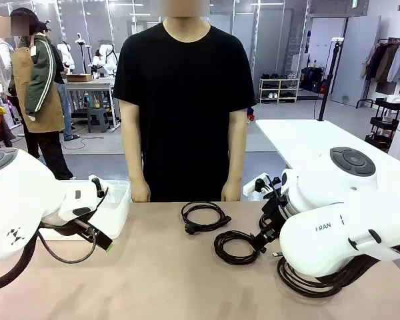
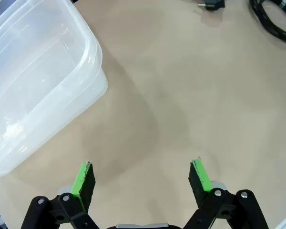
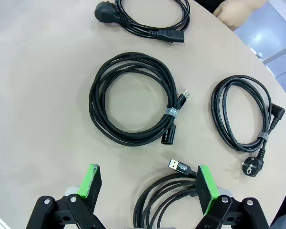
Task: Organize and store the cables.
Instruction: Place the Power Cable into the Organizing box.
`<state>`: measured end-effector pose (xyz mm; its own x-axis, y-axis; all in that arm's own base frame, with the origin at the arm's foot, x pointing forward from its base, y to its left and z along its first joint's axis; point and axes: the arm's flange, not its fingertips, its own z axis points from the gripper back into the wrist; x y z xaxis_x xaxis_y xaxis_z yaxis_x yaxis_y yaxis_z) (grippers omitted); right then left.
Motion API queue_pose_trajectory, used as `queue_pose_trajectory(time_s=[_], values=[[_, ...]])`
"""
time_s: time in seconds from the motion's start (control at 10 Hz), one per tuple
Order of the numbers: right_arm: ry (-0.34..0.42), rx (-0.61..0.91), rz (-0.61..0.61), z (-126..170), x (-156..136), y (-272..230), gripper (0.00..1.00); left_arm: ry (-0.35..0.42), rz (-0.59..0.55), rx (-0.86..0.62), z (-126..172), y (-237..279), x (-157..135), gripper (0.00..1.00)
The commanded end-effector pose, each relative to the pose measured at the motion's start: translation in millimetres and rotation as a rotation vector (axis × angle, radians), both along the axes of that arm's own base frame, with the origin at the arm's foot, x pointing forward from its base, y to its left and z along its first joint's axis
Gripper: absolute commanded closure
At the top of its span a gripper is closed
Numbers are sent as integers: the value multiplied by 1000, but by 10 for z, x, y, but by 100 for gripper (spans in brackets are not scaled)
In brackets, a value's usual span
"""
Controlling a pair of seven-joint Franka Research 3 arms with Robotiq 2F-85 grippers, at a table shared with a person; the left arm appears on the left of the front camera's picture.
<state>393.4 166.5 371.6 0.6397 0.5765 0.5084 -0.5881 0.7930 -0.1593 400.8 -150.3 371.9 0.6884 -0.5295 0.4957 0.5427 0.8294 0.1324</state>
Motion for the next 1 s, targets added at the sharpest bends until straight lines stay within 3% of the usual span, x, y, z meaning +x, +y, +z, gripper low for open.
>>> queue_pose_trajectory(time_s=[0.0,0.9], values=[[0,0,0,0,0,0,0,0,-1,0,0,-3,-1,0],[0,0,0,0,0,0,0,0,-1,0,0,-3,-1,0]])
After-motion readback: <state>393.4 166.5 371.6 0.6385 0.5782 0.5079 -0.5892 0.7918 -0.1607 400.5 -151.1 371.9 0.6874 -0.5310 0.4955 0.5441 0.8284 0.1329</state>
